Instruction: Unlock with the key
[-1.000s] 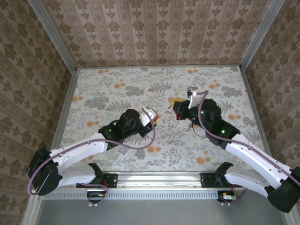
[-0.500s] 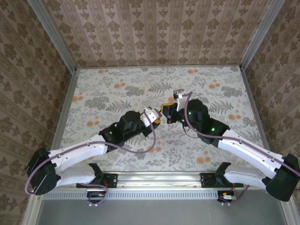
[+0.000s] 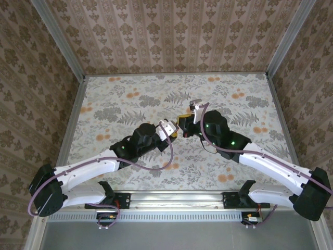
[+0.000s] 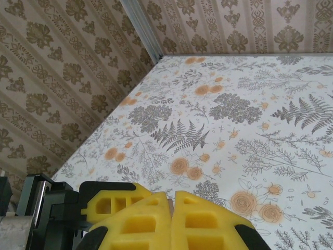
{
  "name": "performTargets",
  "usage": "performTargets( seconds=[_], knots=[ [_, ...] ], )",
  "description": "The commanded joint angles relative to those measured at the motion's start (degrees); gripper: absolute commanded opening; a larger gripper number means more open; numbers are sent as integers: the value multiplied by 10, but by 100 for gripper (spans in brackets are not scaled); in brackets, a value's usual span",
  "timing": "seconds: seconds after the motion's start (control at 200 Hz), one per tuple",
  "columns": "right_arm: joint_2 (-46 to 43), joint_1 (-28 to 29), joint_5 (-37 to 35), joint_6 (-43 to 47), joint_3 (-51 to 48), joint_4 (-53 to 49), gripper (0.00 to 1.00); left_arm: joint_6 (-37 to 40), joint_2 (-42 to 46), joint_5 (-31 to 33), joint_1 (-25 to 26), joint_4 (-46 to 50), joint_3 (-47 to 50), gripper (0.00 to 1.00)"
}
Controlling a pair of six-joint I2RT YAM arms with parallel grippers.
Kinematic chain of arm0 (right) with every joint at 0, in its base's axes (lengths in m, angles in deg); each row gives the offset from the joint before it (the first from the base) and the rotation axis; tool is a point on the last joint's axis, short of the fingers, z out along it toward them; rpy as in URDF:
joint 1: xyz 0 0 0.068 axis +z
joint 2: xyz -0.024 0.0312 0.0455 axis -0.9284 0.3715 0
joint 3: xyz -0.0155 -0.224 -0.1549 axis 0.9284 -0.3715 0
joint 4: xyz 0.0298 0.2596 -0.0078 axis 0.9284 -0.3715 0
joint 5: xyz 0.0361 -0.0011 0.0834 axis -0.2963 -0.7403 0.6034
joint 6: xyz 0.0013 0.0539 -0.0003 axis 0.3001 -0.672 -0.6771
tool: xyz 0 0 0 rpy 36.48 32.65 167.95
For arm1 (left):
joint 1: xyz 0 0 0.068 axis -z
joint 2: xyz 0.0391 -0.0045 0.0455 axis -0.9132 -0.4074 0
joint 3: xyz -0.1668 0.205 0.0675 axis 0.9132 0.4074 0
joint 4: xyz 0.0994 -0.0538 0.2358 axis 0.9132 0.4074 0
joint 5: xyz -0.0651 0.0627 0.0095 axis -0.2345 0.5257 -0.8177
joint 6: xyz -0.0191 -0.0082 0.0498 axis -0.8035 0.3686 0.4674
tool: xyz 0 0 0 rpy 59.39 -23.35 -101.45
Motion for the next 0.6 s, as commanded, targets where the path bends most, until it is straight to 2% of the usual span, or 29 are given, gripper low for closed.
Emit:
performTargets(
  seconds=[0.0, 0.325, 0.595],
  knots=[
    [16, 8, -29, -11, 23, -15, 0, 1, -2, 9, 4, -30, -8, 34],
    [52, 26, -83, -67, 45, -55, 0, 7, -1, 43, 10, -50, -3, 32],
    [70, 40, -71, -65, 32, -34, 0, 4, 18, 38, 10, -54, 1, 30]
  ],
)
